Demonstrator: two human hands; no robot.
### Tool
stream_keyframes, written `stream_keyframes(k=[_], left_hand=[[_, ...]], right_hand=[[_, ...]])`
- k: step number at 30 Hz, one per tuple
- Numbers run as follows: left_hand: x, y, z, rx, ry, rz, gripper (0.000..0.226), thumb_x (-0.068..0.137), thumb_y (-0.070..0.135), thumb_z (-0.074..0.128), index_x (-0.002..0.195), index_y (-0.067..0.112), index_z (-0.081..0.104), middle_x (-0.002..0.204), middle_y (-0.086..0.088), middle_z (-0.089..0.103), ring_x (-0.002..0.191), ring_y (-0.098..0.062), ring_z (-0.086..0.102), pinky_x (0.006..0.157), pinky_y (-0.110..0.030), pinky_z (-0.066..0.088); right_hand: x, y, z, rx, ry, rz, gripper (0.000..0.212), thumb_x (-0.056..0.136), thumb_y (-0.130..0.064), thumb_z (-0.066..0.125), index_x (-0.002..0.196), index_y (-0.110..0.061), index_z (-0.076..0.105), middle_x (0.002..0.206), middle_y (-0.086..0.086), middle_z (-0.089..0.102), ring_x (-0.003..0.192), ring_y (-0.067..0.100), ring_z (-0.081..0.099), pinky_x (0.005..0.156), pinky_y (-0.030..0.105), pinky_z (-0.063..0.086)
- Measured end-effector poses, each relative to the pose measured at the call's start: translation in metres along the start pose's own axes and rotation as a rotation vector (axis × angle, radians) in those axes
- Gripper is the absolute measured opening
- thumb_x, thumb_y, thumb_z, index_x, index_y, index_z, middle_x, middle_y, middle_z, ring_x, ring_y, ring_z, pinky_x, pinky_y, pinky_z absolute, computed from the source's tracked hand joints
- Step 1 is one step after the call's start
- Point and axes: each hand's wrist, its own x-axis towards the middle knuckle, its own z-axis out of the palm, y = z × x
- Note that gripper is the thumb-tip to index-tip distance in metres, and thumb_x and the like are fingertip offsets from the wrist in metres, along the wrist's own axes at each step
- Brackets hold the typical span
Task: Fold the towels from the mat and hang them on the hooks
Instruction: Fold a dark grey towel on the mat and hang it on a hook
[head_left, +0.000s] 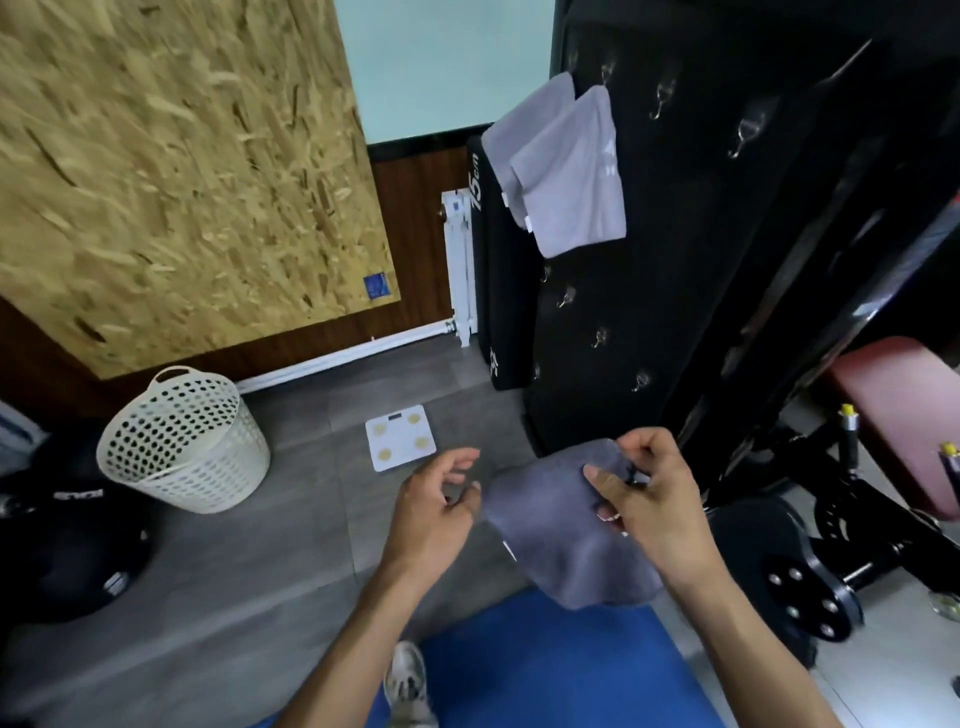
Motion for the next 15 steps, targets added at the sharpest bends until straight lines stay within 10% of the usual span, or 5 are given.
stream_keyframes(k=[15], left_hand=[[0.375, 0.008, -0.033, 0.011, -0.26, 0.107, 0.026, 0.089, 0.011, 0.063, 0.103, 0.032, 0.066, 0.102, 0.018, 0.066, 0.094, 0.01, 0.057, 0.078, -0.015, 0.043]], right_hand=[[0.267, -0.059, 0.095, -0.038, 0.29, -0.093, 0.012, 0.083, -0.012, 0.075, 0.087, -0.016, 0.066, 0.079, 0.003, 0.066, 0.068, 0.031, 0.064, 0.059, 0.041, 0.058]])
